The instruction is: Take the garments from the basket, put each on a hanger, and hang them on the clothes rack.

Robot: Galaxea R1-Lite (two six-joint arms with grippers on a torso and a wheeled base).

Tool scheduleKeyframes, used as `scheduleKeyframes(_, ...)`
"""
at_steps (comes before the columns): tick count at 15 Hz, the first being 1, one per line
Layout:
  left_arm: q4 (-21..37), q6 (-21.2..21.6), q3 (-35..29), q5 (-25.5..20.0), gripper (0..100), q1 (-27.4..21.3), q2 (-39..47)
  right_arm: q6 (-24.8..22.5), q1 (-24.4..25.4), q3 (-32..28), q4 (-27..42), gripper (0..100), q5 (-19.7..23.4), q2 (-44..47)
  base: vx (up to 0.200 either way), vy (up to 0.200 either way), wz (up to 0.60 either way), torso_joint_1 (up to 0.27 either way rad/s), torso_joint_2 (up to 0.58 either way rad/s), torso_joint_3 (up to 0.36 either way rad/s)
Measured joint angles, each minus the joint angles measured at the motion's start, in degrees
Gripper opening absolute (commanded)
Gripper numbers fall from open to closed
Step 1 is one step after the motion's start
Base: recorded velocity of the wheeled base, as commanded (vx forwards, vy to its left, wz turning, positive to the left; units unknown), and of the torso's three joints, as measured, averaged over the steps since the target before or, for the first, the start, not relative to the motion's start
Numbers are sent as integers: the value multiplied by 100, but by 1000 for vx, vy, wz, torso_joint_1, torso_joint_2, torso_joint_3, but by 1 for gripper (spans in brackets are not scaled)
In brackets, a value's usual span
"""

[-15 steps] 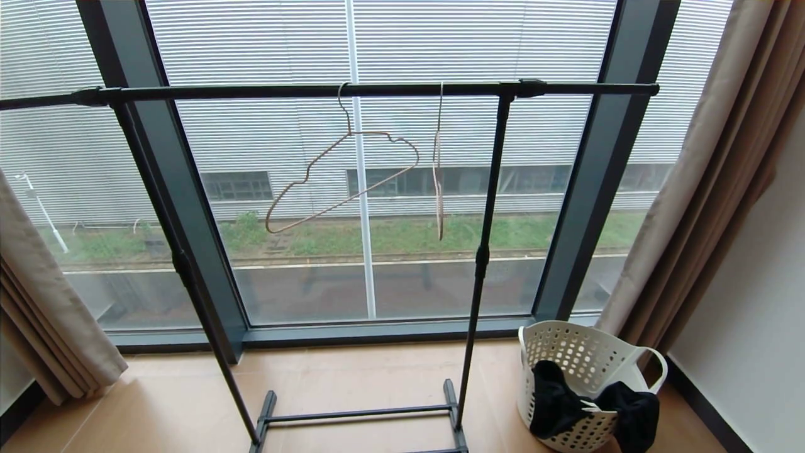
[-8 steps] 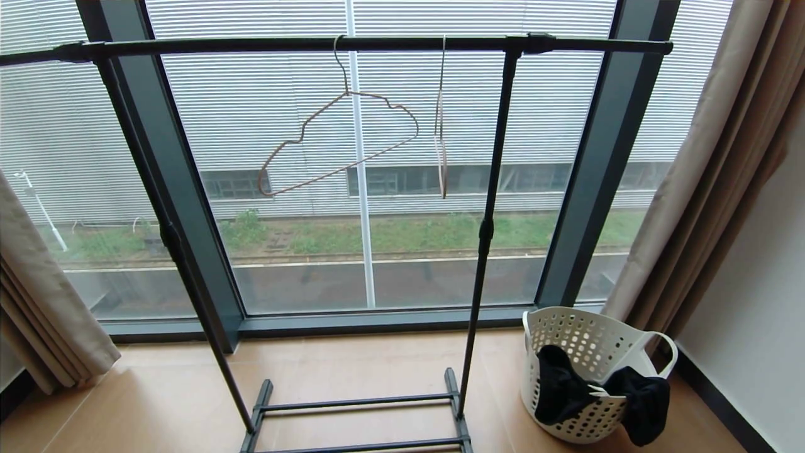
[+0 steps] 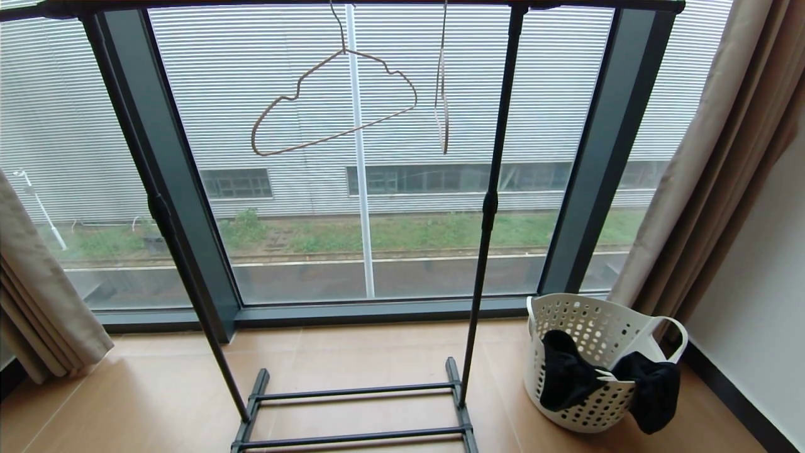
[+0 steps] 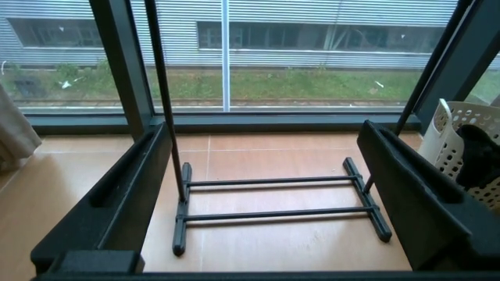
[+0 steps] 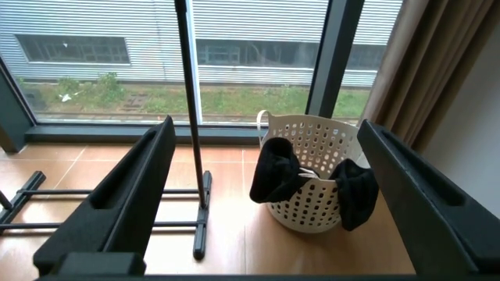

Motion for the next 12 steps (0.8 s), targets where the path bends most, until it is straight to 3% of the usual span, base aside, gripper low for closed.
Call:
scheduleKeyframes(5,0,1,0,-2,100,0,0,0,2,-2,5,100,-1,-2,0,0,-600,0,19,16)
scheduleKeyframes(7,0,4,0,0,100,0,0,6,0,-2,2,100,-1,-2,0,0,0,0,0,0)
scheduleKeyframes(11,2,4,0,2,100,-7,0,6,-11,-2,-2,100,5,-2,200,-200,0,1,5,5)
scheduleKeyframes(12,0,1,0,2,100,-2,0,9,0,-6,-2,100,2,-2,200,0,0,2,-2,-7)
